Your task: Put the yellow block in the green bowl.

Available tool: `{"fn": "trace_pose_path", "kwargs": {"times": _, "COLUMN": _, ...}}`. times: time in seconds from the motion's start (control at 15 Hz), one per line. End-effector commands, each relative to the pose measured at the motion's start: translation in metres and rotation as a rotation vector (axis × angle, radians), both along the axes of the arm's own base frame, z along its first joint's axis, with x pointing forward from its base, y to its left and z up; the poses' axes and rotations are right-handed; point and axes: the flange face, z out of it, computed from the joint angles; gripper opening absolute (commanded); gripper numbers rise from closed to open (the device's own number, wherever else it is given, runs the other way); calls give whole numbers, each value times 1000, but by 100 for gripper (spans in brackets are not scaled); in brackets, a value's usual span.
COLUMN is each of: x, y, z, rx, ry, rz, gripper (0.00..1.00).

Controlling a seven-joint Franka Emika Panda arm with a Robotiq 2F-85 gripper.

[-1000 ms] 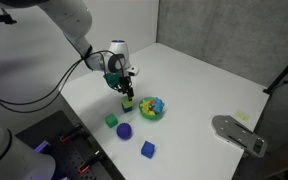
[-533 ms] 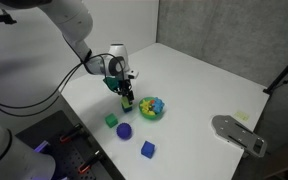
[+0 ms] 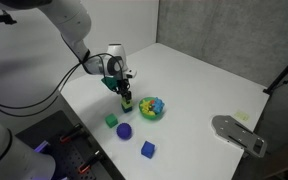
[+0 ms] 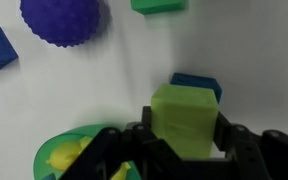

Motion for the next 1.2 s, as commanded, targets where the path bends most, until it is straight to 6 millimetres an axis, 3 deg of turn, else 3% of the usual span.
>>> {"fn": "trace_pose_path", "kwargs": {"times": 0.0, "x": 1, "y": -2, "z": 22, "rx": -6, "ry": -21, "rz": -3, "gripper": 31}}
{"fn": "trace_pose_path", "kwargs": {"times": 0.33, "x": 15, "y": -25, "z": 63, "rx": -17, "ry": -63, "rz": -43, "gripper": 27}}
{"fn": "trace_pose_path", "kwargs": {"times": 0.6, "x": 35, "y": -64, "z": 82, "rx": -63, "ry": -107, "rz": -90, "gripper": 27}}
{"fn": "trace_pose_path", "kwargs": {"times": 0.87, "x": 50, "y": -97, "z": 77, "rx": -100, "ry": -129, "rz": -138, "gripper": 27}}
{"fn": "trace_pose_path", "kwargs": {"times": 1.13, "x": 60, "y": -108, "z": 64, "rx": -126, "ry": -137, "rz": -166, "gripper": 27}}
